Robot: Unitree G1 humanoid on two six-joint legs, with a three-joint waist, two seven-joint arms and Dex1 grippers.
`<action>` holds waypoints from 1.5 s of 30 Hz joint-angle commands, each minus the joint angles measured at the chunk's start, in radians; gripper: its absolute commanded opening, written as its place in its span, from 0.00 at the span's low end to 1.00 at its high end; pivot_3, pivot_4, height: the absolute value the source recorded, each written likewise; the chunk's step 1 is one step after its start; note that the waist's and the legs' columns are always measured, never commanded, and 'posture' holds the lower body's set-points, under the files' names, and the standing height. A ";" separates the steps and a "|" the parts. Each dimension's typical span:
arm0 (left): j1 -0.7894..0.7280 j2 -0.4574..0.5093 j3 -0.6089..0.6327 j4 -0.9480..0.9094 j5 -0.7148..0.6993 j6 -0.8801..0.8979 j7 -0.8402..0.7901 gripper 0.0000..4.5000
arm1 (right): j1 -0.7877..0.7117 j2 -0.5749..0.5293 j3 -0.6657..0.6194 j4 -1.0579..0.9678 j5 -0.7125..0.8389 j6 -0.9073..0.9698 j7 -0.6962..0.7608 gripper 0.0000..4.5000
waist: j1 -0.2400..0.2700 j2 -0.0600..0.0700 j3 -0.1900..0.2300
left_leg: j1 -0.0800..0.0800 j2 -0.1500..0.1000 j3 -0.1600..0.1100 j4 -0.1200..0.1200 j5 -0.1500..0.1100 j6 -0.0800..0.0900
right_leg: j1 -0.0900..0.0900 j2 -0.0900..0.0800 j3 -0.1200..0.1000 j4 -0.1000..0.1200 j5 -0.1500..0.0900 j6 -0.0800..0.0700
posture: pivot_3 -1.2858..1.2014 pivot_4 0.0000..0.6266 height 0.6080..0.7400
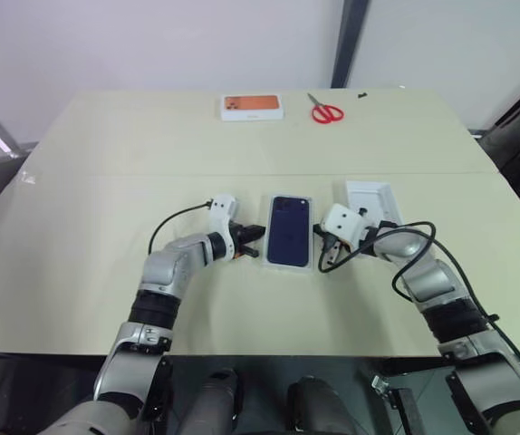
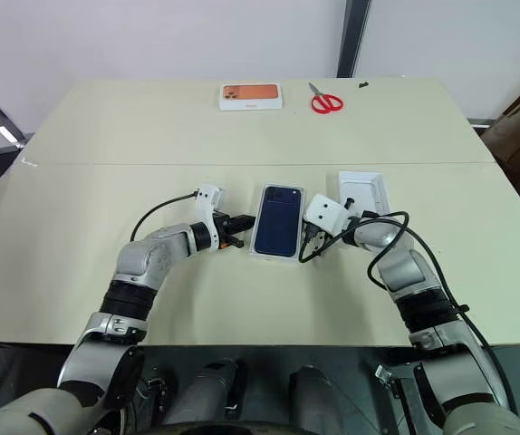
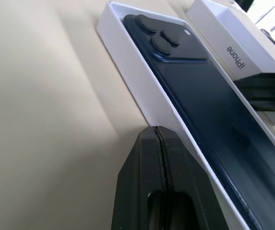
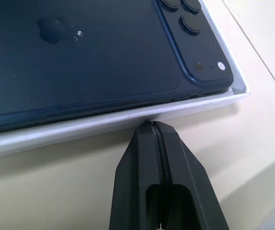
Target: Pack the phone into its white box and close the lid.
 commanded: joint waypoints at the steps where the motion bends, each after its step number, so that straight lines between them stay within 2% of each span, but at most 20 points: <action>1: -0.020 -0.061 -0.086 0.004 0.007 0.005 -0.050 0.01 | 0.005 -0.003 -0.007 -0.017 0.003 -0.031 -0.001 0.00 | 0.000 0.000 0.000 | 0.000 0.000 0.000 0.000 0.000 0.000 | 0.000 0.000 0.000 0.000 0.000 0.000 | 0.52 0.24 0.95; 12: -0.024 -0.055 -0.051 -0.005 0.025 -0.010 -0.088 0.01 | 0.018 -0.019 -0.019 -0.033 -0.002 -0.032 0.014 0.00 | -0.003 0.000 0.000 | 0.000 0.000 0.000 0.000 0.000 0.000 | 0.000 0.000 0.000 0.000 0.000 0.000 | 0.52 0.24 0.95; 21: -0.010 0.034 -0.019 -0.022 0.047 -0.040 -0.103 0.01 | 0.025 -0.084 -0.056 -0.097 0.006 -0.002 0.058 0.00 | -0.009 0.000 0.000 | 0.000 0.001 0.000 -0.001 0.000 0.000 | -0.001 0.001 0.000 0.000 0.000 0.000 | 0.52 0.24 0.95; 24: -0.004 0.060 -0.011 -0.036 0.038 -0.044 -0.116 0.01 | 0.030 -0.100 -0.096 -0.138 0.056 0.068 0.089 0.00 | -0.011 0.000 0.000 | 0.000 0.001 0.000 -0.001 0.000 0.000 | -0.002 0.001 0.001 0.000 0.000 0.000 | 0.52 0.24 0.95; 25: -0.003 0.070 -0.004 -0.043 0.027 -0.036 -0.125 0.00 | 0.032 -0.106 -0.111 -0.150 0.075 0.096 0.098 0.06 | -0.012 0.000 0.000 | 0.000 0.001 0.000 -0.001 0.000 0.000 | -0.002 0.001 0.001 0.000 0.000 0.000 | 0.52 0.24 0.95; 27: 0.002 0.094 -0.005 -0.057 0.022 -0.045 -0.148 0.13 | 0.040 -0.109 -0.141 -0.172 0.120 0.150 0.113 0.20 | -0.011 0.000 0.000 | 0.000 0.001 0.000 -0.001 0.000 0.000 | -0.002 0.001 0.001 0.000 0.000 0.000 | 0.52 0.24 0.95; 28: 0.007 0.110 -0.010 -0.070 0.022 -0.052 -0.163 0.19 | 0.044 -0.107 -0.156 -0.180 0.134 0.159 0.108 0.30 | -0.011 0.000 0.000 | 0.000 0.001 0.000 -0.001 0.000 0.000 | -0.002 0.001 0.001 0.000 0.000 0.000 | 0.52 0.24 0.95; 34: 0.035 0.201 -0.003 -0.120 0.023 -0.145 -0.241 0.88 | 0.055 -0.089 -0.217 -0.239 0.202 0.295 0.064 0.99 | -0.011 0.000 0.000 | 0.000 0.001 0.000 -0.001 0.000 0.000 | -0.002 0.001 0.001 0.000 0.000 0.000 | 0.52 0.24 0.95; 35: 0.040 0.214 -0.001 -0.129 0.016 -0.156 -0.259 0.98 | 0.049 -0.082 -0.226 -0.253 0.209 0.348 0.042 1.00 | -0.011 0.000 0.000 | 0.000 0.001 0.000 -0.001 0.000 0.000 | -0.002 0.001 0.001 0.000 0.000 0.000 | 0.52 0.24 0.95; 41: 0.068 0.304 0.030 -0.159 0.011 -0.358 -0.397 0.98 | -0.006 -0.076 -0.252 -0.281 0.249 0.633 -0.044 1.00 | -0.011 0.000 0.000 | -0.001 0.001 0.000 -0.002 0.000 0.000 | -0.003 0.000 0.001 0.000 0.000 0.000 | 0.52 0.24 0.95; 45: 0.100 0.337 0.025 -0.146 0.067 -0.577 -0.446 0.98 | -0.021 -0.071 -0.260 -0.305 0.277 0.790 -0.090 1.00 | -0.010 0.001 0.000 | -0.001 0.001 0.000 -0.002 0.000 0.000 | -0.003 0.000 0.001 0.000 0.000 0.000 | 0.52 0.24 0.95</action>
